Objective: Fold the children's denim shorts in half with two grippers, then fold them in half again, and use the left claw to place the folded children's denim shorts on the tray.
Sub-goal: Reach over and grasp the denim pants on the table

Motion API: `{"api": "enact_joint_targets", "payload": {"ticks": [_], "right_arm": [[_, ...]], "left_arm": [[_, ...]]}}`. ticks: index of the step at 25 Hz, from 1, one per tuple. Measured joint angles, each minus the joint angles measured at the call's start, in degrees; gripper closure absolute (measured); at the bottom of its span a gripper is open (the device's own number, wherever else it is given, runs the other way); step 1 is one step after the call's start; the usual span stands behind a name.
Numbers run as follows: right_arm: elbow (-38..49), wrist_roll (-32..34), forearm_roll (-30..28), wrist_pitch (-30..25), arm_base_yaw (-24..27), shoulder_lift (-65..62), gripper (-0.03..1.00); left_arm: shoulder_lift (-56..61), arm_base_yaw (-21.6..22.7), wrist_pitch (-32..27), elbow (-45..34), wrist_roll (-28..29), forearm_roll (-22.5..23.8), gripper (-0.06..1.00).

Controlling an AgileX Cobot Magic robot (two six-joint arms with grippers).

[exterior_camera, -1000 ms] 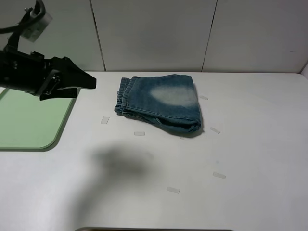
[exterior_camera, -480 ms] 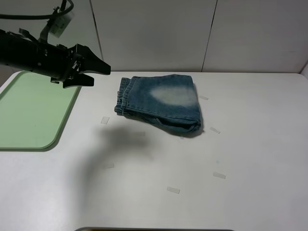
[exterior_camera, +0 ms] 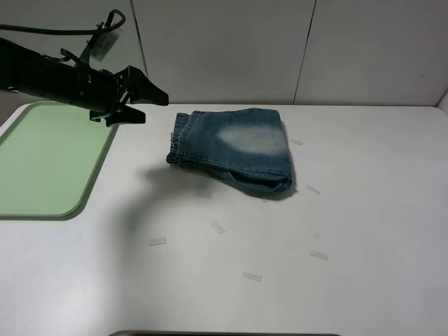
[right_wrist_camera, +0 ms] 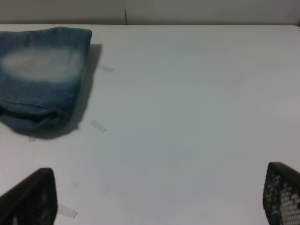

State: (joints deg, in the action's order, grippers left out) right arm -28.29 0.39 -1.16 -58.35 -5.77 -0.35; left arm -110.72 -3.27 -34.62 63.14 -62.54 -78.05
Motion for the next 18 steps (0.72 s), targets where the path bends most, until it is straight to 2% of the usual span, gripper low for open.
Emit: {"api": "enact_joint_targets", "payload": {"ticks": [10,18], "right_arm": [[0.0,0.0,0.0,0.0,0.0,0.0,0.30],[0.0,0.0,0.1,0.0,0.0,0.0,0.30]], "left_arm": [[-7.5,-2.4,1.7,2.6,0.0,-2.5,0.18],[-10.1,-4.9,8.4,3.1,-0.5,-3.0,0.18]]}}
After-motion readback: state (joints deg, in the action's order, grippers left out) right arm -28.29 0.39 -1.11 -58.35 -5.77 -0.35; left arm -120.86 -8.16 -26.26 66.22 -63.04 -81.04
